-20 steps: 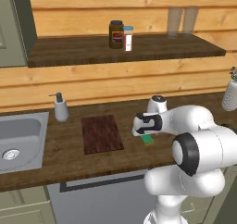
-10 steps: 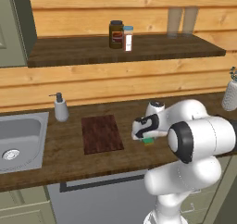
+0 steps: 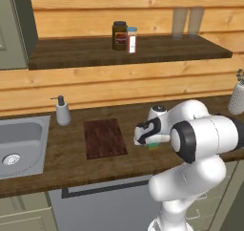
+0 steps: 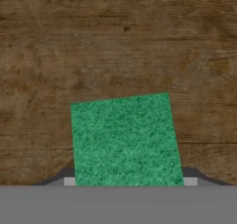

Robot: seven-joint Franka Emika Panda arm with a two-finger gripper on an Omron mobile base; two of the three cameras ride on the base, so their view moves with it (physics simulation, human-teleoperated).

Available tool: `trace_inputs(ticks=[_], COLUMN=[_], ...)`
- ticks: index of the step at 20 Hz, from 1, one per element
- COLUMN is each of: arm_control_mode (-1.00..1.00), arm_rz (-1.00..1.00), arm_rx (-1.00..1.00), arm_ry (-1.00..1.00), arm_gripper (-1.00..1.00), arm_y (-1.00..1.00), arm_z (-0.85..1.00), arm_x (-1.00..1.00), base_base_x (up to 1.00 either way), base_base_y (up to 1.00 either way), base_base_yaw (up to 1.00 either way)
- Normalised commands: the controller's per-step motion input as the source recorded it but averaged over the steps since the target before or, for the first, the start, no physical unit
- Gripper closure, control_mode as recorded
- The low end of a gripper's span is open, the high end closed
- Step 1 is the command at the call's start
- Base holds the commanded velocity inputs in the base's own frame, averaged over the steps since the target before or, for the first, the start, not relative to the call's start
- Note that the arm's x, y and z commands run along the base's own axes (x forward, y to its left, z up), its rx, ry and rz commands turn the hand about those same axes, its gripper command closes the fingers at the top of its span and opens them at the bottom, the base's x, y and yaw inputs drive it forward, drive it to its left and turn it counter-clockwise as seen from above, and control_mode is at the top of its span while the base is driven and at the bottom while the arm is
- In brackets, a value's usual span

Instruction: Pick up the sponge from the counter and clean the cutting board by briefly scrubbing or pressing down on the cutting board. Once finished, release the sponge.

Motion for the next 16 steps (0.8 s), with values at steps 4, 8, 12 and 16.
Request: trace_inputs(ticks=[4,8,12,16], arm_control_mode=[-1.00,-1.00,-1.00,-1.00], arm_rz=[0.00,0.00,0.00,0.00], arm_rx=[0.00,0.00,0.00,0.03], arm_ry=[0.00,-0.06,-0.02,0.00], arm_gripper=[1.00,1.00,1.00,1.00], arm_y=[0.12,0.05,0.27,0.39], arm_z=[-0.04,0.30,0.53,0.50], arm_x=[-0.01,-0.22,-0.21,-0.07], base_base_x=[0.00,0.00,0.00,0.00], base_base_y=[0.00,0.00,0.00,0.00], base_base_yaw=[0.00,0.00,0.00,0.00])
